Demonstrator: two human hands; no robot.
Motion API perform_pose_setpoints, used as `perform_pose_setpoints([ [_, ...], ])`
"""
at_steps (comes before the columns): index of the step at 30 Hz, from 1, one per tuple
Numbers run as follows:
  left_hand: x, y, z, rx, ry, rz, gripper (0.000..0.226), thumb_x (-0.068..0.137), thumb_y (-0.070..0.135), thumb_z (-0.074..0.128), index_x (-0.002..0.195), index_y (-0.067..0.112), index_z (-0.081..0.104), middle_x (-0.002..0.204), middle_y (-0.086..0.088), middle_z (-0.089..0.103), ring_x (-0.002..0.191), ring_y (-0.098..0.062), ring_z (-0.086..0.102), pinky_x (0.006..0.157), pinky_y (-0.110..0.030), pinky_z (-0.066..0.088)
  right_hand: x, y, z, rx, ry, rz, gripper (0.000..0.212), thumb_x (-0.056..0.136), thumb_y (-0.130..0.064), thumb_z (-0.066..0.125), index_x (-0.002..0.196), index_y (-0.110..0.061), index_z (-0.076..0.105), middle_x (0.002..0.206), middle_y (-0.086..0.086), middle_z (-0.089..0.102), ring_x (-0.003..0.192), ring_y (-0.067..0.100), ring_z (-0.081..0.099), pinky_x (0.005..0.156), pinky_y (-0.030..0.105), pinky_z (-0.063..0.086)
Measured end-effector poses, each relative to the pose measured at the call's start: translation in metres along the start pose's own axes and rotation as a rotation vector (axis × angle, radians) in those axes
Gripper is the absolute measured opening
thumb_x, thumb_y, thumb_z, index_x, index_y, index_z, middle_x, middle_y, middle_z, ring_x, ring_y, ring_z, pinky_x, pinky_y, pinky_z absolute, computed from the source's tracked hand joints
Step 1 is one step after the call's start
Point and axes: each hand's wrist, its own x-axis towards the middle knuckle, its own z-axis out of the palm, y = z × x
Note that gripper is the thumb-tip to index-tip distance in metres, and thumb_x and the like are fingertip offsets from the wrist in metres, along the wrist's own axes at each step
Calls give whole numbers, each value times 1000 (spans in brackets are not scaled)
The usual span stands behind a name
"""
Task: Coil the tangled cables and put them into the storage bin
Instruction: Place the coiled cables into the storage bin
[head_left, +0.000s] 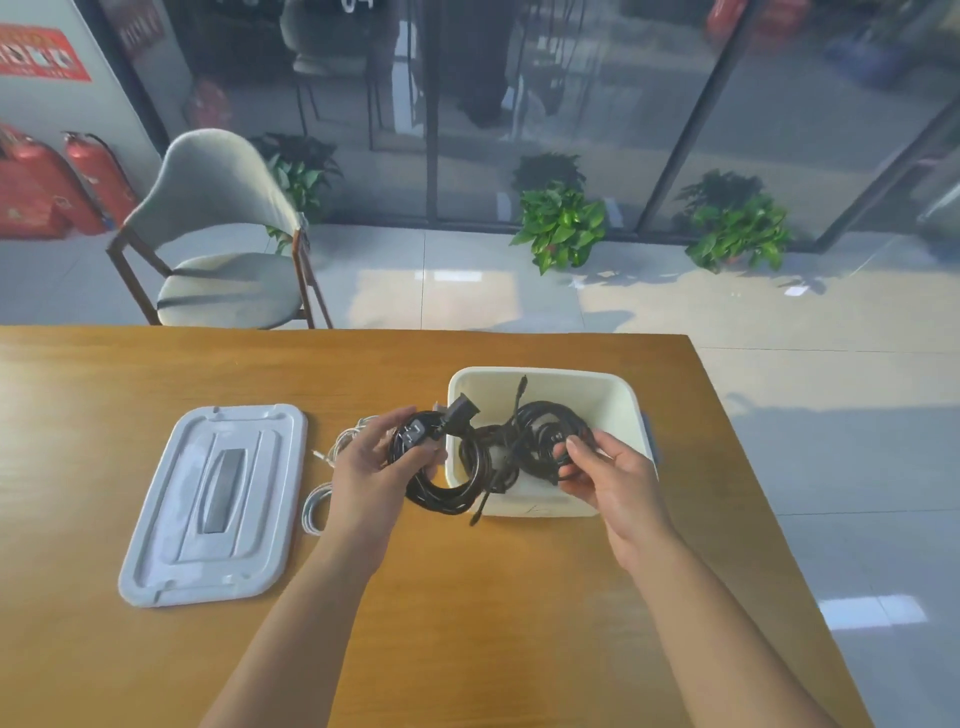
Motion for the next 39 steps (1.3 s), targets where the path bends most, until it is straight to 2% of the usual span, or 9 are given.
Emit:
perform_pose_setpoints([
  [7, 34, -17, 59, 74, 1, -69, 38, 93, 8, 74, 120, 36, 71, 101, -9, 79, 96, -25, 78, 76, -22, 56, 47, 0, -29, 0, 112, 40, 12, 100, -10, 68, 90, -10, 74, 85, 8, 71, 65, 14, 60, 66, 28, 61],
  [11, 50, -31, 86, 142, 59, -113, 39, 95, 9, 71, 114, 43, 70, 107, -7, 78, 99, -18, 77, 91, -32, 51, 73, 13, -34, -1, 143, 88, 13, 101, -8, 66, 91, -7, 74, 84, 9, 69, 64, 14, 60, 61, 26, 59],
  [14, 63, -39, 99, 170, 82, -131, 38, 97, 9, 70, 119, 39, 69, 99, 6, 80, 92, -13, 78, 83, -29, 53, 87, 23, -34, -9, 157, 111, 13, 101, -8, 65, 92, -11, 73, 83, 8, 70, 62, 12, 63, 61, 26, 59],
  [18, 82, -46, 112, 235, 133, -174, 37, 98, 12, 67, 124, 38, 65, 79, 11, 79, 83, -8, 77, 75, -26, 52, 105, 32, -33, 10, 158, 133, 23, 104, -7, 61, 110, -29, 66, 92, 9, 73, 67, 14, 67, 62, 28, 61],
  [22, 94, -56, 120, 274, 166, -204, 40, 100, 12, 63, 125, 42, 62, 90, 1, 79, 81, -9, 75, 65, -20, 51, 122, 39, -30, -156, 152, 116, 49, 105, -9, 59, 149, -31, 51, 95, 8, 75, 70, 15, 71, 67, 33, 63],
  [27, 98, -79, 127, 264, 220, -290, 38, 105, 9, 53, 131, 36, 59, 103, -4, 75, 75, -6, 72, 65, -21, 52, 131, 45, -28, -343, 153, 128, 50, 105, -10, 57, 152, -28, 50, 95, 2, 74, 65, 11, 73, 67, 35, 66],
  [33, 106, -87, 130, 385, 251, -406, 42, 105, 12, 47, 130, 45, 54, 108, -3, 70, 70, -10, 61, 47, -19, 43, 140, 51, -25, -423, 111, 201, 46, 107, -8, 53, 152, -20, 51, 100, 7, 73, 77, 21, 74, 71, 41, 66],
  [35, 108, -87, 131, 438, 221, -414, 48, 105, 10, 42, 140, 42, 49, 118, -5, 67, 78, -18, 61, 54, -26, 50, 142, 50, -24, -613, 87, 154, 45, 108, -13, 53, 152, -21, 51, 118, 7, 72, 90, 24, 74, 82, 47, 65],
  [39, 109, -85, 135, 541, 153, -431, 55, 106, 10, 37, 155, 34, 34, 140, -9, 54, 122, -38, 60, 97, -51, 54, 140, 47, -28, -1100, 18, 26, 48, 109, -27, 49, 157, -22, 44, 139, 7, 64, 124, 30, 61, 102, 42, 53],
])
